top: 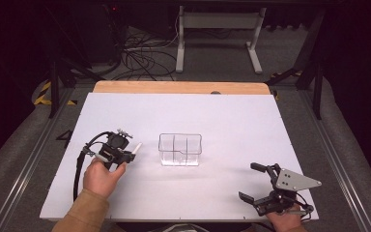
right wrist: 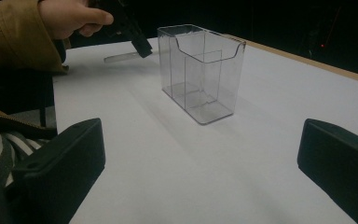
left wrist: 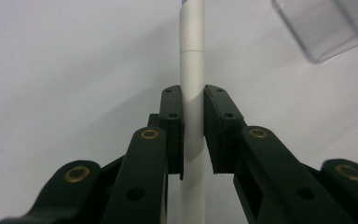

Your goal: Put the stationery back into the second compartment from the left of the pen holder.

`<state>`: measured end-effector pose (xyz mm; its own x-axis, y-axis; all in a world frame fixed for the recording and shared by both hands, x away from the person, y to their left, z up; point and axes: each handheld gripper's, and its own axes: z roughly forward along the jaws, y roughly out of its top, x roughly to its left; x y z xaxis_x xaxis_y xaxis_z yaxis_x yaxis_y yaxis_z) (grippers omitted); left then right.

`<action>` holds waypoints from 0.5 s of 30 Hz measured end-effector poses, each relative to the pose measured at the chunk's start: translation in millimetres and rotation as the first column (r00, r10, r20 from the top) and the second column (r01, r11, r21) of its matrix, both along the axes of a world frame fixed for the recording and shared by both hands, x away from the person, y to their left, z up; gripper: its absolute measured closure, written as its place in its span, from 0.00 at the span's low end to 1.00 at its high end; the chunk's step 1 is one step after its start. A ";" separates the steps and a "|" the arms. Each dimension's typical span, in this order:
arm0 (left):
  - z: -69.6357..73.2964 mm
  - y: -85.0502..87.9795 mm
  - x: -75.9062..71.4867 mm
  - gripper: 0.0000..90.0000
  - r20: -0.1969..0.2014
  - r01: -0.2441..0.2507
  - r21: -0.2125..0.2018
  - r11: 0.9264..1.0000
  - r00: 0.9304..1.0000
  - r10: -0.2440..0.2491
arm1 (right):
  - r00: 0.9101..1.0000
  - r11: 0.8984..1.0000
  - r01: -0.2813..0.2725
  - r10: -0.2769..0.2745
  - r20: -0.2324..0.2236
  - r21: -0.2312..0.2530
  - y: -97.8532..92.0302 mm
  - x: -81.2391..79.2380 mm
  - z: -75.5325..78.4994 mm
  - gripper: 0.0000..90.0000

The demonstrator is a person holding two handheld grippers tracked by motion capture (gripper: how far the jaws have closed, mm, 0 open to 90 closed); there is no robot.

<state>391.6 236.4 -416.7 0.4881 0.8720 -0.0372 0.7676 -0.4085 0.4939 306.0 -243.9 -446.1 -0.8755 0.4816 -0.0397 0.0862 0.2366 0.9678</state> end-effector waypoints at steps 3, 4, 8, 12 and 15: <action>5.1 0.8 -3.2 0.88 0.048 0.017 -0.019 1.000 0.999 -0.016 | 1.000 1.000 0.003 -0.003 0.000 -0.002 0.1 0.0 -0.1 0.01; 6.0 0.5 -4.6 0.88 0.070 0.014 -0.031 0.999 0.997 -0.012 | 1.000 1.000 0.003 -0.003 -0.001 -0.001 0.2 0.1 -0.2 0.01; 11.8 2.9 -8.1 0.88 0.130 0.032 -0.069 0.997 0.991 -0.022 | 1.000 1.000 0.003 -0.003 0.002 -0.001 0.0 0.0 -0.1 0.01; 18.2 5.8 -12.5 0.88 0.180 0.046 -0.120 0.992 0.983 -0.024 | 1.000 1.000 0.003 -0.003 0.001 0.000 0.1 -0.1 -0.1 0.01; 21.4 8.3 -14.7 0.88 0.211 0.062 -0.168 0.984 0.977 -0.026 | 1.000 1.000 0.003 -0.003 0.002 -0.001 0.2 -0.1 -0.1 0.01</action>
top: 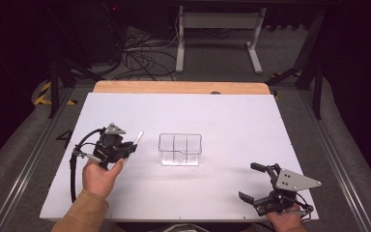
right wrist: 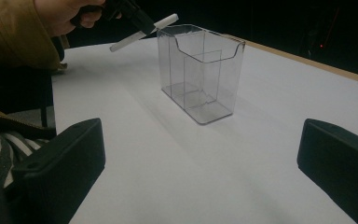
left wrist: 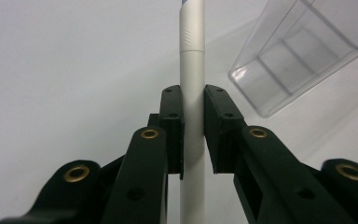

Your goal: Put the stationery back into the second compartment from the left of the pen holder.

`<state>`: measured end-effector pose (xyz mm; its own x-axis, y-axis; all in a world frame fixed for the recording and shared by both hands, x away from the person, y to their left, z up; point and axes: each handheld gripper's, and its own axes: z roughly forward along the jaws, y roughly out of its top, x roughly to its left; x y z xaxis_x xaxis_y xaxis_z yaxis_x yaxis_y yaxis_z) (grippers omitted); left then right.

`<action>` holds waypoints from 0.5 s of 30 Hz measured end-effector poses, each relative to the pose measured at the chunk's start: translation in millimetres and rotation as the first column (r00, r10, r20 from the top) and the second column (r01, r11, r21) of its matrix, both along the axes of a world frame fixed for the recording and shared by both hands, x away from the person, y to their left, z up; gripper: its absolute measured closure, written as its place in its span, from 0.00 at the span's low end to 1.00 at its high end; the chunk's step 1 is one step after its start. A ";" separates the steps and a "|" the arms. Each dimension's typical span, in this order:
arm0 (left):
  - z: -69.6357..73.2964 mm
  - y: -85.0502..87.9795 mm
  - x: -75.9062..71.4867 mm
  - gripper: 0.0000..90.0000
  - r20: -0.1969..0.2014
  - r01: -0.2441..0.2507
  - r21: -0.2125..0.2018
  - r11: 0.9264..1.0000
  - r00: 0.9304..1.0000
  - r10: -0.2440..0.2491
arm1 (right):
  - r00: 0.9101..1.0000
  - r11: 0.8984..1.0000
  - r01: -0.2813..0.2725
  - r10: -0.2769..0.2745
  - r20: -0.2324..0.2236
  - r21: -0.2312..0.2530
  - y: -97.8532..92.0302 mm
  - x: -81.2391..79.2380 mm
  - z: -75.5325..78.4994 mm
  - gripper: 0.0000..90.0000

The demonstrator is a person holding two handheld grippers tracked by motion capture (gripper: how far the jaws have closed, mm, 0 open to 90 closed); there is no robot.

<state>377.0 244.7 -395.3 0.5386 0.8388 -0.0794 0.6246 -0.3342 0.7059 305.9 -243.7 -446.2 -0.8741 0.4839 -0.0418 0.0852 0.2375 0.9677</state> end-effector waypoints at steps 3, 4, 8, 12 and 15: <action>3.0 2.6 -1.8 0.88 0.031 -0.002 -0.030 1.000 1.000 0.003 | 1.000 1.000 0.001 -0.001 0.001 0.001 -0.1 0.0 0.1 0.01; 4.1 3.8 -2.2 0.88 0.047 0.004 -0.028 1.000 0.999 -0.003 | 1.000 1.000 0.001 -0.001 0.001 0.000 -0.1 0.0 0.0 0.01; 7.1 5.0 -5.0 0.88 0.068 0.014 -0.075 0.997 0.998 -0.009 | 1.000 1.000 0.003 -0.003 0.002 -0.003 0.1 0.3 -0.2 0.02; 10.2 7.2 -7.6 0.88 0.102 0.033 -0.126 0.991 0.995 -0.021 | 1.000 1.000 0.003 -0.003 0.001 -0.002 0.0 0.2 -0.2 0.02; 11.6 8.9 -9.1 0.88 0.123 0.032 -0.138 0.990 0.992 -0.015 | 1.000 1.000 0.004 -0.004 0.002 -0.003 0.0 0.2 -0.2 0.02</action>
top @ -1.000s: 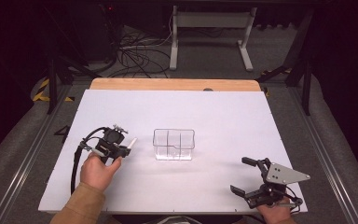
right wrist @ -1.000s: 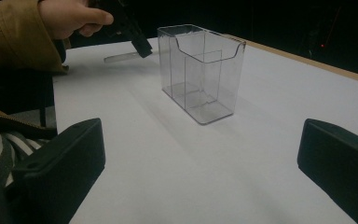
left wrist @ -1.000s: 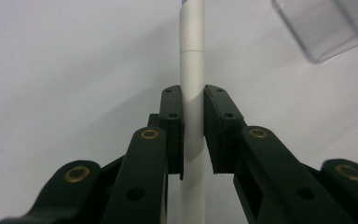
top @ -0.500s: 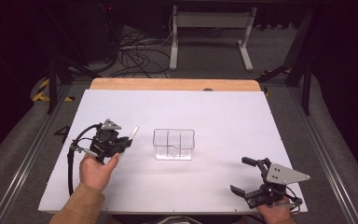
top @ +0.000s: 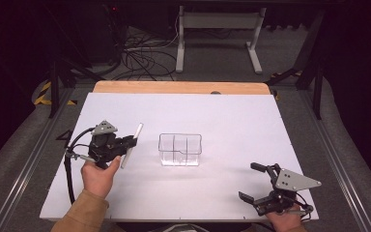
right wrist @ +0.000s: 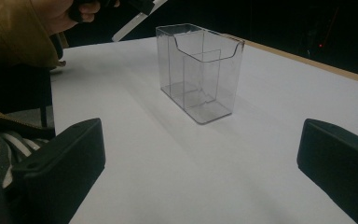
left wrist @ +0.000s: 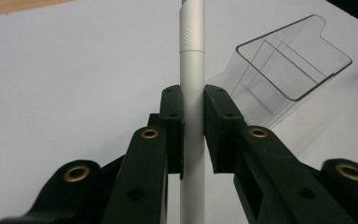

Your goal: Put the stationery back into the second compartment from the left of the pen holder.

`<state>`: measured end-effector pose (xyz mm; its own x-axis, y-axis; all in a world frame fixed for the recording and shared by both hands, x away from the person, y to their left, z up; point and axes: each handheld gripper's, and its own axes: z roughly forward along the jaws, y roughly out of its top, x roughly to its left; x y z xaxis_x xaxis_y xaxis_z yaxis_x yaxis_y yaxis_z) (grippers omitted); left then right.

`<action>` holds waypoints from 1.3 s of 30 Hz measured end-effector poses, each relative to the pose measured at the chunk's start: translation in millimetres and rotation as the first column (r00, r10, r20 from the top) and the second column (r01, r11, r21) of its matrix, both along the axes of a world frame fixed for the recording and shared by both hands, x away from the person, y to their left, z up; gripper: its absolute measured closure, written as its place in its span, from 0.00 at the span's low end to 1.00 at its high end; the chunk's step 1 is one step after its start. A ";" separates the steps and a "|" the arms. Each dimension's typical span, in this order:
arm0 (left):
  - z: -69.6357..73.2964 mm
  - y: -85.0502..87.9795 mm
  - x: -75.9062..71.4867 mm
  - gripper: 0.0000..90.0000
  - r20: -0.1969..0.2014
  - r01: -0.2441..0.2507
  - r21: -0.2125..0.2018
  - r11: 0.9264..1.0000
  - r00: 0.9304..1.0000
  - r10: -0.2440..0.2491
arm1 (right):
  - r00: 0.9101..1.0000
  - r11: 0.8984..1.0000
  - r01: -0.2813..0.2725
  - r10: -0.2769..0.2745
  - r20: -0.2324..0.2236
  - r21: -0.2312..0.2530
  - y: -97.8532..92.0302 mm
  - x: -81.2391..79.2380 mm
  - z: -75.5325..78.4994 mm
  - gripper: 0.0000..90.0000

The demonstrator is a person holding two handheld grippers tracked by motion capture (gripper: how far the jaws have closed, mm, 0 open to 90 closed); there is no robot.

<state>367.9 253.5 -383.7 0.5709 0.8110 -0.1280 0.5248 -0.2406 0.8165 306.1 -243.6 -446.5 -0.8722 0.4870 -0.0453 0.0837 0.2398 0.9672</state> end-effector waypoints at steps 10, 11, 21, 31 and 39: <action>4.7 1.1 -6.0 0.88 0.091 0.040 -0.047 0.998 0.995 -0.035 | 1.000 1.000 -0.003 0.003 -0.001 -0.002 0.3 -0.2 0.2 0.02; 5.2 1.2 -6.3 0.88 0.097 0.041 -0.048 0.998 0.995 -0.036 | 1.000 1.000 -0.003 0.003 0.000 -0.003 0.4 -0.3 0.2 0.02; 13.3 -1.2 -5.4 0.88 0.131 0.070 -0.100 0.992 0.990 -0.057 | 1.000 1.000 -0.004 0.004 0.000 0.001 1.0 -0.1 0.2 0.02; 33.9 -8.0 -3.3 0.88 0.187 0.124 -0.129 0.984 0.977 -0.099 | 1.000 1.000 -0.006 0.006 0.001 0.002 1.0 -0.2 0.3 0.02; 45.7 -14.4 1.8 0.88 0.217 0.184 -0.175 0.967 0.965 -0.145 | 1.000 1.000 -0.007 0.007 -0.004 0.005 1.2 -0.3 0.3 0.02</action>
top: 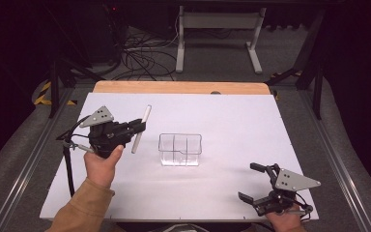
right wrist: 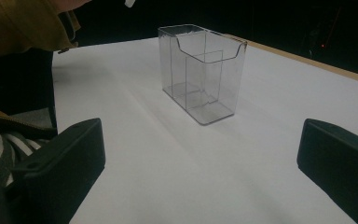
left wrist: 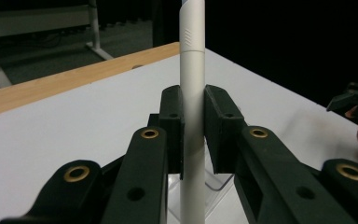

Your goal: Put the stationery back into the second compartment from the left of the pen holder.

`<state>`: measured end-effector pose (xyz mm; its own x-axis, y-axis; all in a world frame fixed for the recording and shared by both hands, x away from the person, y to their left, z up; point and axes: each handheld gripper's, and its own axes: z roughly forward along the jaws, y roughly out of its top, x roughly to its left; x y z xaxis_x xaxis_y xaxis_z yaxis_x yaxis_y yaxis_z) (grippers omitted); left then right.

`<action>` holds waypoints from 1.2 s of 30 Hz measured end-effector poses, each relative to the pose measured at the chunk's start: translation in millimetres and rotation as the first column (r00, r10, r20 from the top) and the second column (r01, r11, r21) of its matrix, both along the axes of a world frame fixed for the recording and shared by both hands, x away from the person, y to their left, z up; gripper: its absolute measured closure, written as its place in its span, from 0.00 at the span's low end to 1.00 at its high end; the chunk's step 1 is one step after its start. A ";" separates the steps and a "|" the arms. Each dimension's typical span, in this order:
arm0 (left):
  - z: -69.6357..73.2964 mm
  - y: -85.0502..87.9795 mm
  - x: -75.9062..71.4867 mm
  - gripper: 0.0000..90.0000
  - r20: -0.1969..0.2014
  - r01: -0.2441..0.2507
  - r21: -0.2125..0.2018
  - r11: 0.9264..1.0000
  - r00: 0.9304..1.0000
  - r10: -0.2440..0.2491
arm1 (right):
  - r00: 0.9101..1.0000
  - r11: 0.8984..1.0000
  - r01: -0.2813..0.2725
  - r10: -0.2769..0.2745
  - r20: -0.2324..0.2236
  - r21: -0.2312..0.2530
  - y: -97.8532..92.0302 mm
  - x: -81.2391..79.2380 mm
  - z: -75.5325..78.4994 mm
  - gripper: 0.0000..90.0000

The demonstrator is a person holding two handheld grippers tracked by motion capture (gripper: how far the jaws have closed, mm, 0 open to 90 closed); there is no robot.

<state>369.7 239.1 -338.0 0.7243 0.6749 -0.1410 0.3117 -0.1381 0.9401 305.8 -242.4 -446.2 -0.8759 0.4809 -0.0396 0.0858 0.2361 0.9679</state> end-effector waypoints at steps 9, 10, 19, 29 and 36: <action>9.0 -15.5 6.0 0.88 0.037 0.058 -0.030 0.998 0.998 -0.056 | 1.000 1.000 0.000 0.000 0.000 0.001 0.1 0.2 -0.1 0.02; 9.4 -17.8 6.7 0.88 0.041 0.062 -0.032 0.998 0.997 -0.061 | 1.000 1.000 0.000 0.000 0.001 0.001 0.0 0.2 -0.1 0.02; 12.5 -41.1 12.0 0.88 0.056 0.113 -0.036 0.993 0.992 -0.111 | 1.000 1.000 -0.001 0.001 0.005 -0.003 -0.5 0.2 -0.1 0.02; 9.2 -64.4 18.1 0.88 0.080 0.155 -0.049 0.987 0.985 -0.151 | 1.000 1.000 -0.001 0.001 -0.001 0.002 -0.3 -0.1 -0.1 0.02; 4.9 -77.5 23.9 0.88 0.063 0.174 -0.052 0.983 0.983 -0.170 | 1.000 1.000 -0.001 0.001 0.000 0.002 -0.3 -0.3 -0.1 0.02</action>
<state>393.5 161.6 -333.1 0.8369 0.5315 -0.1304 0.2331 -0.1305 0.9637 305.5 -242.7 -446.3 -0.8764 0.4799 -0.0392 0.0851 0.2346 0.9684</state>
